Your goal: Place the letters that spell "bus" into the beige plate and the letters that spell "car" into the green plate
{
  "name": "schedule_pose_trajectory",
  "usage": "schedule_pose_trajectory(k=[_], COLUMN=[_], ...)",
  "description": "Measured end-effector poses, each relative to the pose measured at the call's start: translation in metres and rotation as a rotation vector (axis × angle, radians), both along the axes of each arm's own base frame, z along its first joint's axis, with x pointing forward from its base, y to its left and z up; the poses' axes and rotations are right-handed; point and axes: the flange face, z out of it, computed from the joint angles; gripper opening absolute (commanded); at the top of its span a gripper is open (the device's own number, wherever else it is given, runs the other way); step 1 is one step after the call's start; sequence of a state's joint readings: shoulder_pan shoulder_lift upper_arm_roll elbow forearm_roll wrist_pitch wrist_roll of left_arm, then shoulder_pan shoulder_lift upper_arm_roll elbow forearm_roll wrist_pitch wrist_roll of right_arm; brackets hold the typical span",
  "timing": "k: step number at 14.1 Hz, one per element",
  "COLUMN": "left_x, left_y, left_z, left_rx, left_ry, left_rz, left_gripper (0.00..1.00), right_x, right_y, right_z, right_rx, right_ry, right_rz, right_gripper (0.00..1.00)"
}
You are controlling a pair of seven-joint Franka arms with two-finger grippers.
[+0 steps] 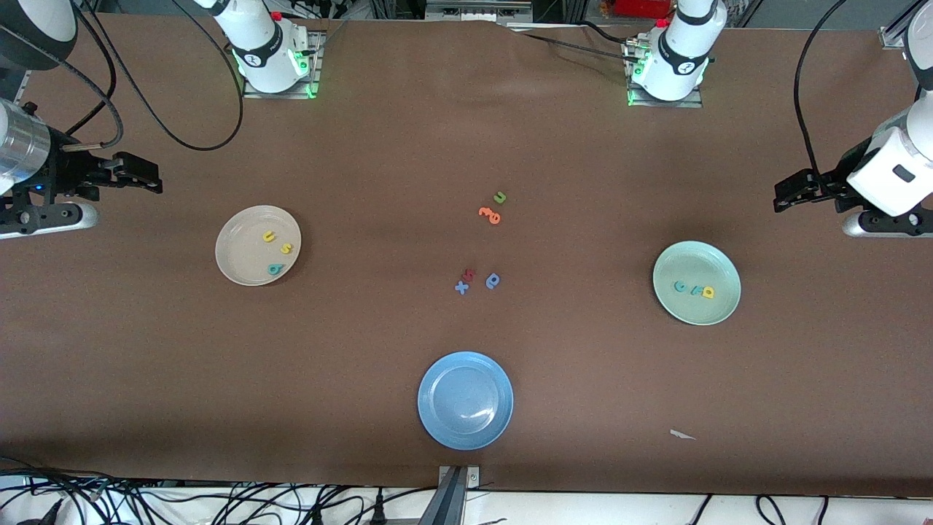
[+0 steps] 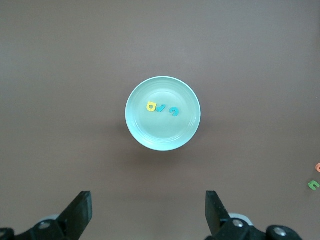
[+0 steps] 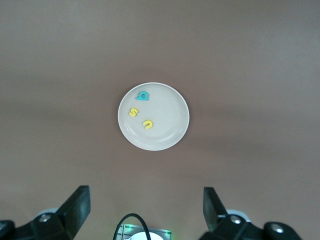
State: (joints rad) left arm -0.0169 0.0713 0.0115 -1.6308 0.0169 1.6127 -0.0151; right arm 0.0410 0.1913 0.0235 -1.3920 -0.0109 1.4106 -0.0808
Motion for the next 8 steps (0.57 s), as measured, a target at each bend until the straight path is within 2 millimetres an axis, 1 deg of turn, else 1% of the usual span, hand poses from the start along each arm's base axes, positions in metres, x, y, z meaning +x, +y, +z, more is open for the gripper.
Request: schedule_pose_trajectory(k=[8], left_x=[0.0], left_y=[0.0], left_z=[0.0], left_rx=[0.0], left_ry=[0.0], left_rz=[0.0], left_gripper=[1.0], right_x=[0.0007], right_y=[0.0008], right_z=[0.0], right_rx=[-0.005], right_ry=[-0.001], right_rz=[-0.029], right_gripper=[1.0])
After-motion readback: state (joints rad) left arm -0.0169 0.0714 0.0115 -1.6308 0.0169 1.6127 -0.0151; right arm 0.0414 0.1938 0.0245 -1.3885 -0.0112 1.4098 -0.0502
